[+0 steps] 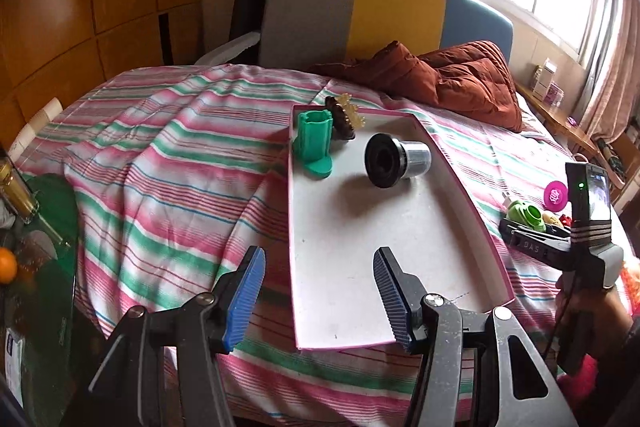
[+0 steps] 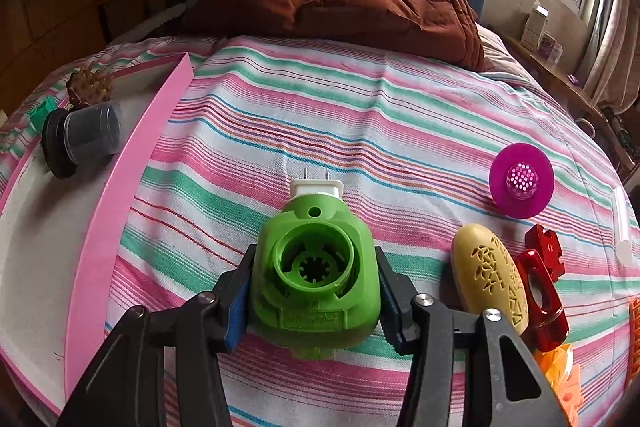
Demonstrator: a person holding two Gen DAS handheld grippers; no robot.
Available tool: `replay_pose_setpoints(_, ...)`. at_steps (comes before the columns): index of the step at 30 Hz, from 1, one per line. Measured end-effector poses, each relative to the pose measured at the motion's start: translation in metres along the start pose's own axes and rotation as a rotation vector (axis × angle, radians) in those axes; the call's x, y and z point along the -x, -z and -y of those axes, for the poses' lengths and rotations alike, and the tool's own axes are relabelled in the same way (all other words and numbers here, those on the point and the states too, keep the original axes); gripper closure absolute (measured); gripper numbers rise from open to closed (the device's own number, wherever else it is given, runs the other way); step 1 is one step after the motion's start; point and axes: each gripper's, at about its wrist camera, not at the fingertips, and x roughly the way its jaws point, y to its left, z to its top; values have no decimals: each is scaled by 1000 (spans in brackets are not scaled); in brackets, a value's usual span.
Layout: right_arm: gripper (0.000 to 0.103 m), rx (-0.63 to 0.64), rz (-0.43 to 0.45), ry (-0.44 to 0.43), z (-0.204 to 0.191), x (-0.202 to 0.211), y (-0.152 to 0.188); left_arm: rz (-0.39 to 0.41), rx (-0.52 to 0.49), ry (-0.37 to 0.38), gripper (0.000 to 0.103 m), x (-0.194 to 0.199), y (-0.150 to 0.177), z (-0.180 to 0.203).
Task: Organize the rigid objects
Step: 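Carry the green plug-shaped object into the white tray and open the right gripper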
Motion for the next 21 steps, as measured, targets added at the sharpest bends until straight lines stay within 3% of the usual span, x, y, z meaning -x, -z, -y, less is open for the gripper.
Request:
replay_pose_setpoints(9, 51, -99, -42, -1, 8, 7, -1, 16, -15, -19, 45, 3, 3, -2)
replay_pose_setpoints(15, 51, -151, 25, -15, 8, 36, -4, 16, 0, -40, 45, 4, 2, -9)
replay_pose_setpoints(21, 51, -99, 98, -141, -24, 72, -22, 7, 20, -50, 45, 0, 3, -17)
